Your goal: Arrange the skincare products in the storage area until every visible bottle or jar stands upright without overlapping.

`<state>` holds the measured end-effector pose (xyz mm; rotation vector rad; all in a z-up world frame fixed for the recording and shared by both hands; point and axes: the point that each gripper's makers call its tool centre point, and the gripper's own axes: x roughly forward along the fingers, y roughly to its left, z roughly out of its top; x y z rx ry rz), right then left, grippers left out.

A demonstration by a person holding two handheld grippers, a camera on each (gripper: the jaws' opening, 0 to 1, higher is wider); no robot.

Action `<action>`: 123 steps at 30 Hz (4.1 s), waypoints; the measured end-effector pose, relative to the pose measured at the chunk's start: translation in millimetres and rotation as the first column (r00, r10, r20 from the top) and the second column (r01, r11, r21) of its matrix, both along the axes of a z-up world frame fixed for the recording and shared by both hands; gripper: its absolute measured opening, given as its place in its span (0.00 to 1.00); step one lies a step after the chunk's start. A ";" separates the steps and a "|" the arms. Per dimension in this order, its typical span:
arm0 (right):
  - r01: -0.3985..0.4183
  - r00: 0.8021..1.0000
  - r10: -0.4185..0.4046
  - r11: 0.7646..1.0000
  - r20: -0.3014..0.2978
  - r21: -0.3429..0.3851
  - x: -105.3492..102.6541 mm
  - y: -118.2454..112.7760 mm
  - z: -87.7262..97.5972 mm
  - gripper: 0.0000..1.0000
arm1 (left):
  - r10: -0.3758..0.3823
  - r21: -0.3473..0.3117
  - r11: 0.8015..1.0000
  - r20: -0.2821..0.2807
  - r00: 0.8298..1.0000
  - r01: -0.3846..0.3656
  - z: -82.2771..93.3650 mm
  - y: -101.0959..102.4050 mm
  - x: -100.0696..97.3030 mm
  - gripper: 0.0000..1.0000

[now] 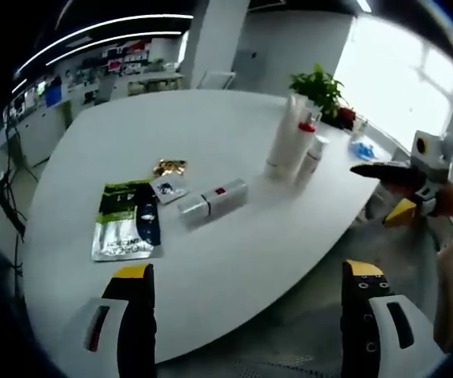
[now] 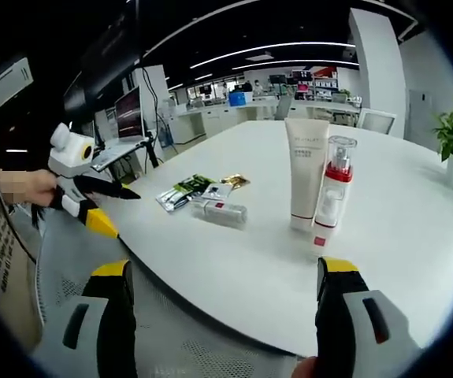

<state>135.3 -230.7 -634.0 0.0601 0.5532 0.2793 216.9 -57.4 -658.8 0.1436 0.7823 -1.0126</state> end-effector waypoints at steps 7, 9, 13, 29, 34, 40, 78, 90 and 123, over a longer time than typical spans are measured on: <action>-0.069 0.996 0.071 0.997 -0.062 0.031 -2.9 12.6 -5.2 0.97 | 0.009 -0.021 1.000 -0.002 1.000 -0.009 0.8 -1.3 3.7 0.96; -0.095 0.992 0.097 0.995 -0.077 0.034 -4.0 15.7 -6.9 0.96 | 0.010 -0.025 1.000 -0.004 1.000 -0.010 1.1 -1.8 3.0 0.96; -0.139 0.986 0.139 0.990 -0.096 0.008 -2.1 17.1 -9.1 0.93 | 0.014 -0.033 0.999 -0.004 1.000 -0.014 1.3 -2.0 4.0 0.96; -0.395 0.918 0.381 0.904 -0.111 -0.166 66.9 35.0 -7.6 0.84 | 0.014 -0.043 0.999 0.011 1.000 -0.014 3.4 -2.5 4.2 0.95; -0.461 0.887 0.442 0.867 -0.133 -0.189 81.5 47.5 -14.7 0.82 | 0.017 -0.044 0.999 0.011 1.000 -0.016 3.9 -1.8 4.5 0.95; -0.542 0.840 0.514 0.814 -0.173 -0.209 93.0 58.7 -26.4 0.80 | 0.034 -0.052 0.998 0.009 0.999 -0.033 5.0 0.4 6.5 0.95; -0.712 0.701 0.624 0.638 -0.347 -0.293 183.4 81.9 -98.8 0.34 | 0.072 -0.050 0.996 -0.008 0.997 -0.072 2.8 5.5 11.5 0.95; -0.759 0.650 0.647 0.567 -0.398 -0.319 187.0 83.5 -110.6 0.23 | 0.074 -0.046 0.996 -0.011 0.997 -0.074 2.0 6.1 11.6 0.94; -0.607 0.793 0.553 0.759 -0.256 -0.238 173.4 85.5 -80.7 0.20 | 0.115 -0.087 0.989 -0.050 0.992 -0.119 5.5 7.7 15.5 0.94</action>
